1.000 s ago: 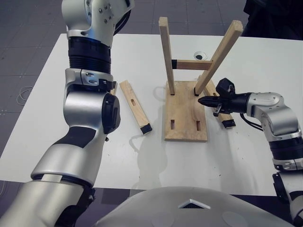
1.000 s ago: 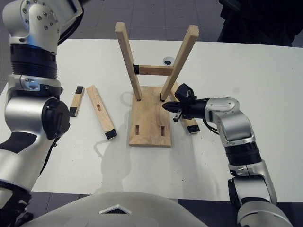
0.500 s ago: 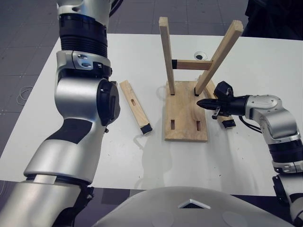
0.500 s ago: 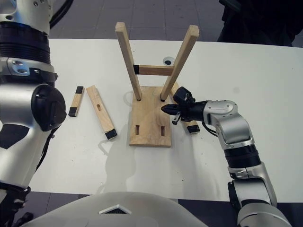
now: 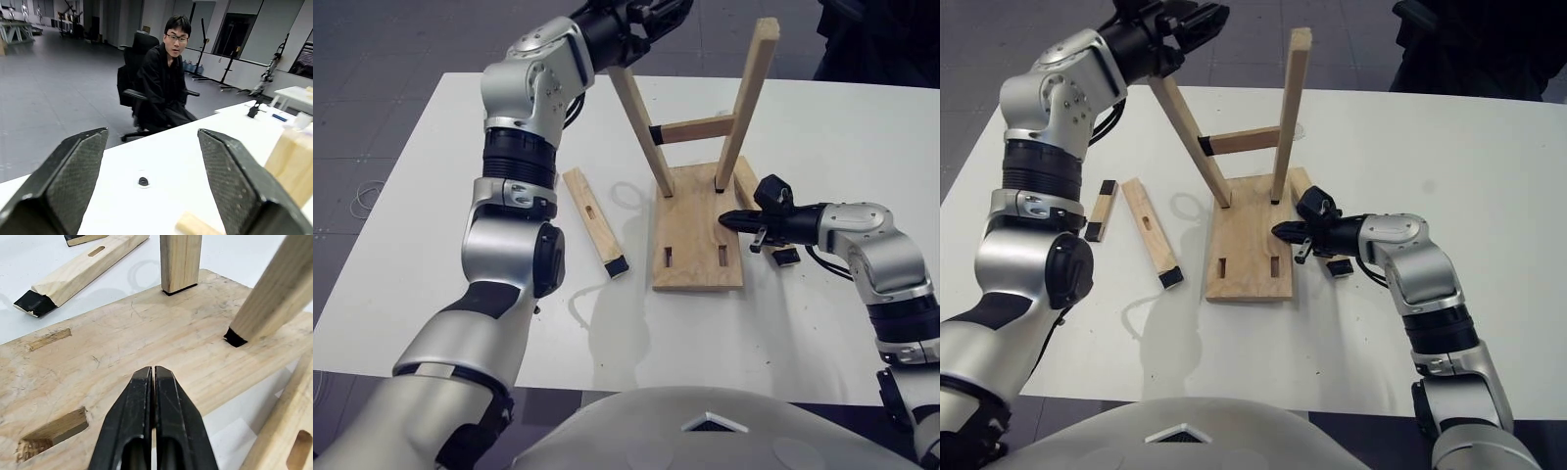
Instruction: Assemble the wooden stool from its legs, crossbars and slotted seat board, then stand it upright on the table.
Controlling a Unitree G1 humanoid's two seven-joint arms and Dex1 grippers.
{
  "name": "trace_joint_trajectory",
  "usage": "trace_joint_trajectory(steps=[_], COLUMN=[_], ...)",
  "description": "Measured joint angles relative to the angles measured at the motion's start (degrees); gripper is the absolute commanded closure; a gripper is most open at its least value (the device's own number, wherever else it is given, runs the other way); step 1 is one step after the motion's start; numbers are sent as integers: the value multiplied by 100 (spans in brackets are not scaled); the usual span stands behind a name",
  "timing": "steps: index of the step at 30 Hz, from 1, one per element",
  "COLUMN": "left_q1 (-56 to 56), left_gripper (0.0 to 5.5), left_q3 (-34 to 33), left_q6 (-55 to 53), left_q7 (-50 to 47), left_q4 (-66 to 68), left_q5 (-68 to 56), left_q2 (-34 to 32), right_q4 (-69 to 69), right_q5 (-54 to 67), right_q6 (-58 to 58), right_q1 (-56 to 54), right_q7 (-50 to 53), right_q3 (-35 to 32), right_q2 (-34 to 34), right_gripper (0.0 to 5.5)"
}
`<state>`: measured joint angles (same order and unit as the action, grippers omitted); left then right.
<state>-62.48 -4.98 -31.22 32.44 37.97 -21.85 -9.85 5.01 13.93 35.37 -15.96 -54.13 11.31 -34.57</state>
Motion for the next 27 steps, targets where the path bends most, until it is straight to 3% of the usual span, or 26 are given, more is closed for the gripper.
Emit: trace_joint_trajectory(steps=[8,12,19,23,27], left_q1=[-1979,-1898,2019,4831,6505], left_gripper=[212,212,212,212,212], left_q3=[-463,-683,-847,-1261,-1308], left_q6=[515,527,119,-260,-40], left_q7=[156,144,-340,-1207,-1902], left_q4=[810,290,-3273,-5576,-7150], left_q5=[-55,-54,206,220,526], left_q2=[-197,-677,-1314,-869,-378], right_q4=[-72,-53,1062,2054,2115], right_q5=[-6,0,469,1116,992], right_q6=[-4,-2,696,1002,696], right_q1=[-16,-26,389,964,1650], right_q7=[1,-2,635,1105,1416], right_q3=[2,2,-818,-1613,-2038], right_q2=[-4,-10,57,317,256], right_gripper=[540,540,540,540,540])
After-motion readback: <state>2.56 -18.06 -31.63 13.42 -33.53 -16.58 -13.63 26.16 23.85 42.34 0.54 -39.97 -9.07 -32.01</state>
